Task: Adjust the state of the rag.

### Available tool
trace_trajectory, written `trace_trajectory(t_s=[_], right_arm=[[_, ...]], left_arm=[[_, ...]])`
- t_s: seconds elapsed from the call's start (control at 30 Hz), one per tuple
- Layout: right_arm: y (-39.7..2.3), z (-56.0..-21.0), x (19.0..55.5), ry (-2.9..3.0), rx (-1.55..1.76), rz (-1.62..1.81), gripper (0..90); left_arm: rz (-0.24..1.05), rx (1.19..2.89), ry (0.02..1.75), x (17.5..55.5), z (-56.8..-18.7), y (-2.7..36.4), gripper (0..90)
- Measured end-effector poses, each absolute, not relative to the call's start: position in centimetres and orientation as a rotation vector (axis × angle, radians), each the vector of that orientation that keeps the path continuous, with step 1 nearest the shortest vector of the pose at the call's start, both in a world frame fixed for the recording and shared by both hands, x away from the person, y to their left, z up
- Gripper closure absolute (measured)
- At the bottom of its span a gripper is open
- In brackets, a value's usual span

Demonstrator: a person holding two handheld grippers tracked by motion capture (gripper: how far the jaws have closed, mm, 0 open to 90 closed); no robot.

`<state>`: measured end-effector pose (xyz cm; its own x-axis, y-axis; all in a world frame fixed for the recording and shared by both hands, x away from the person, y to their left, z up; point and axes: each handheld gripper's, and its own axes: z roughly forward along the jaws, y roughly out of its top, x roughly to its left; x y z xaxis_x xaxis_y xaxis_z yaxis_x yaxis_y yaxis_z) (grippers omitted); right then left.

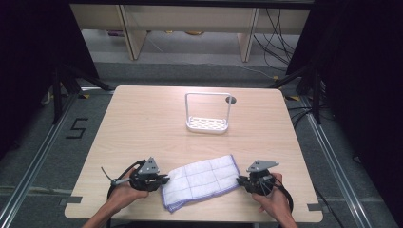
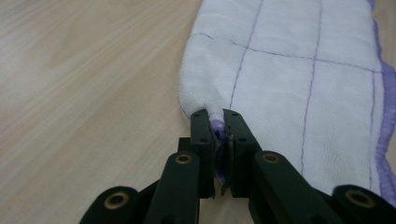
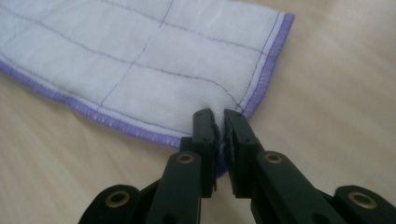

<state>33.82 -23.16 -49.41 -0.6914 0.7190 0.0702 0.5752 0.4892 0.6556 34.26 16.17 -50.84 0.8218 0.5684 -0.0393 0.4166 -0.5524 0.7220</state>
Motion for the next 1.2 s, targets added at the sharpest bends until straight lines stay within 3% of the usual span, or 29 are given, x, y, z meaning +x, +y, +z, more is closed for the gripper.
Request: trace_trajectory(t_s=[0.63,1.2], right_arm=[[-19.6,-48.1,45.8,2.631,0.912,0.892,83.7],[-17.4,-48.9,48.3,2.622,0.873,0.917,81.8]], left_arm=[[0.221,2.184,0.671,29.2,-50.8,12.2,81.9],[0.171,2.146,0.639,27.5,-51.1,8.1,80.4]])
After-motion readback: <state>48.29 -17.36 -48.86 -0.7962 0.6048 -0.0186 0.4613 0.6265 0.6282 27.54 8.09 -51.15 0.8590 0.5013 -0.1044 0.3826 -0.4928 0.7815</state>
